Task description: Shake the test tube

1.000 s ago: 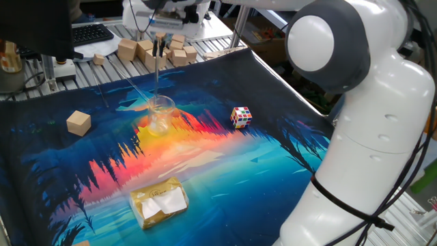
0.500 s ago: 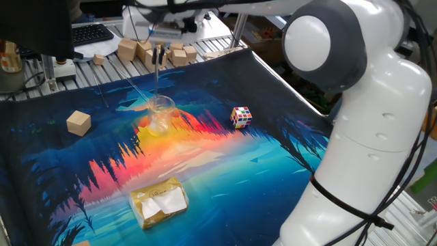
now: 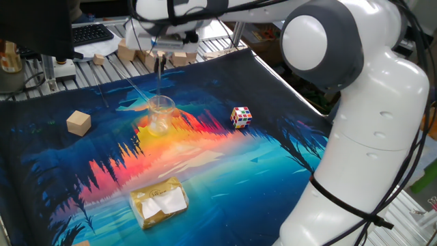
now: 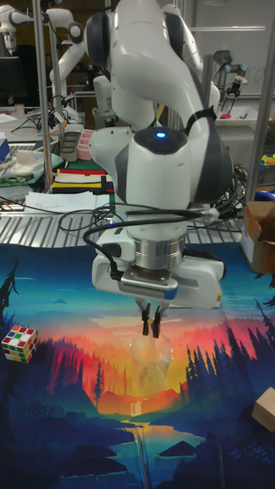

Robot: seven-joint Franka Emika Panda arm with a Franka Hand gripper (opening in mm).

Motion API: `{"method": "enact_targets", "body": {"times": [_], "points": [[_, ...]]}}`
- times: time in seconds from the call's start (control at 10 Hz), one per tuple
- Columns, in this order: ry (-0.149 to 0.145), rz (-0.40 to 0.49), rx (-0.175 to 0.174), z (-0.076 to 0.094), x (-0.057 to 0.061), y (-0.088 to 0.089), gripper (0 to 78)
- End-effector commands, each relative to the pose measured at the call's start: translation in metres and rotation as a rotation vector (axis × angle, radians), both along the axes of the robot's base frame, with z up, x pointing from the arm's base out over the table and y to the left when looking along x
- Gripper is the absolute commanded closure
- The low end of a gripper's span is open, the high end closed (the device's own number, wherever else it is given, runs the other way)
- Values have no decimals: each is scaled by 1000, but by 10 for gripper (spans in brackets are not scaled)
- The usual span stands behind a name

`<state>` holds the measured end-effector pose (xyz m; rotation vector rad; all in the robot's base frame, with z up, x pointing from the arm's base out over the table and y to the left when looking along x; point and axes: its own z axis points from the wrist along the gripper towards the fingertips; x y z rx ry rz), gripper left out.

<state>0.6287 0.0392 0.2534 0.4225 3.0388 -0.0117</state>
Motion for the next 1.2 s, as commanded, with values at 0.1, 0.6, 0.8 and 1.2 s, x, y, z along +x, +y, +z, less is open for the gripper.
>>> {"method": "enact_targets", "body": {"times": [0.1,0.6,0.8,1.2], "points": [[-3,0,-18,-6,-9,0,764],[-2,-6,-21,-22,-15,0,764],[-3,-13,-23,-23,-16,0,764],[-4,-23,-20,-30,-18,0,764]]}}
